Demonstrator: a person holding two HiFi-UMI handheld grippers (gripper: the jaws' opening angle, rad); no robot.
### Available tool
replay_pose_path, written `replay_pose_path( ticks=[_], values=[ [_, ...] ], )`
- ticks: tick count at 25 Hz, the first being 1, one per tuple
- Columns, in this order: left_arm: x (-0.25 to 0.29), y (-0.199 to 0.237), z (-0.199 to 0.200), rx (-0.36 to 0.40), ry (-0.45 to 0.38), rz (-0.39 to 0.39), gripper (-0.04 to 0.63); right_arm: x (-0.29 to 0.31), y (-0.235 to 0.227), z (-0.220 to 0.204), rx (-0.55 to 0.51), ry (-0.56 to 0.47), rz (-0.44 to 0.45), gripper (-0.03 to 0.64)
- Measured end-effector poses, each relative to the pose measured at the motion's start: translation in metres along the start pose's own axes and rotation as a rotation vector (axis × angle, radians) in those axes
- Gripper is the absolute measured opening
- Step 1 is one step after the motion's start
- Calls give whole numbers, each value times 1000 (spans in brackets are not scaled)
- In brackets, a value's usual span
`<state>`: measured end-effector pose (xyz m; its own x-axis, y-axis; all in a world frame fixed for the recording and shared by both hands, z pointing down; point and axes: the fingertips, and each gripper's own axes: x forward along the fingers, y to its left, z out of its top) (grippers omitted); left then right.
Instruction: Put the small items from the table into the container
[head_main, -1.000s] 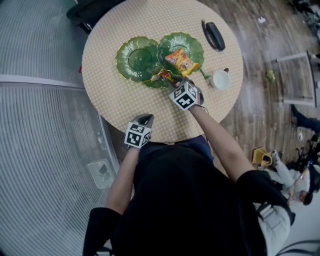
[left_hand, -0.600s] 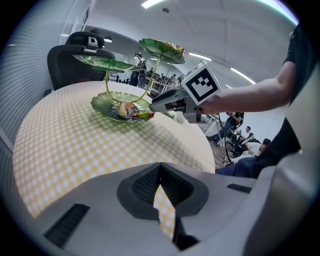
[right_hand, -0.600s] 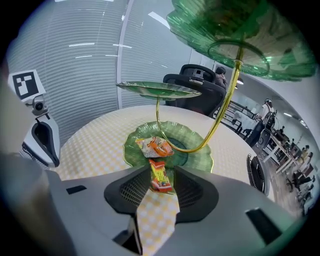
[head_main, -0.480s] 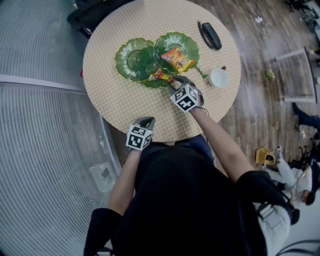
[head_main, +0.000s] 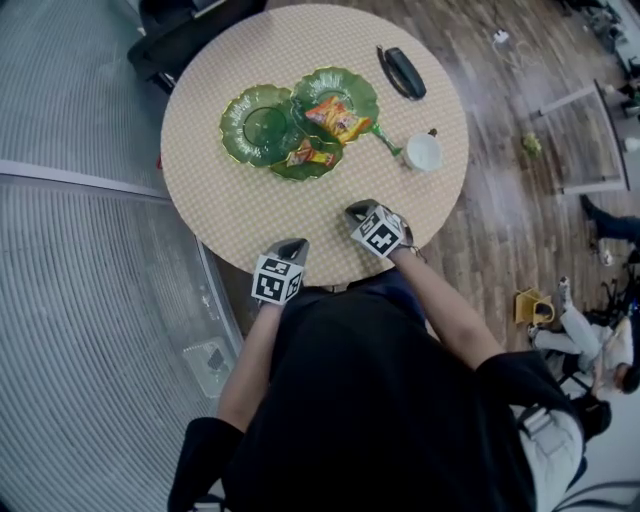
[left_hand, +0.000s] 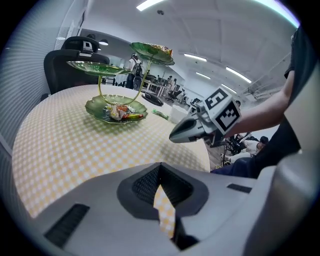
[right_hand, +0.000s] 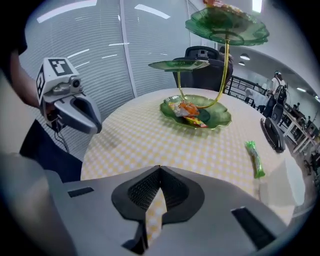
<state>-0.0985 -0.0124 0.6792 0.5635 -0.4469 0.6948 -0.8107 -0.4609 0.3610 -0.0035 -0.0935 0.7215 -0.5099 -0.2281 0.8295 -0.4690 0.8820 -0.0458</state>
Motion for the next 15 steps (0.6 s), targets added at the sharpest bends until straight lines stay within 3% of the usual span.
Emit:
replay_pose_path(
  ticks=[8,15],
  values=[
    [1,-8,-1,35,-3,-14,3,-19,27,-62,66,22,1,28],
    [-1,-11,0,77,-3,-11,3,-29,28,-56,98,-31,-37,28]
  ],
)
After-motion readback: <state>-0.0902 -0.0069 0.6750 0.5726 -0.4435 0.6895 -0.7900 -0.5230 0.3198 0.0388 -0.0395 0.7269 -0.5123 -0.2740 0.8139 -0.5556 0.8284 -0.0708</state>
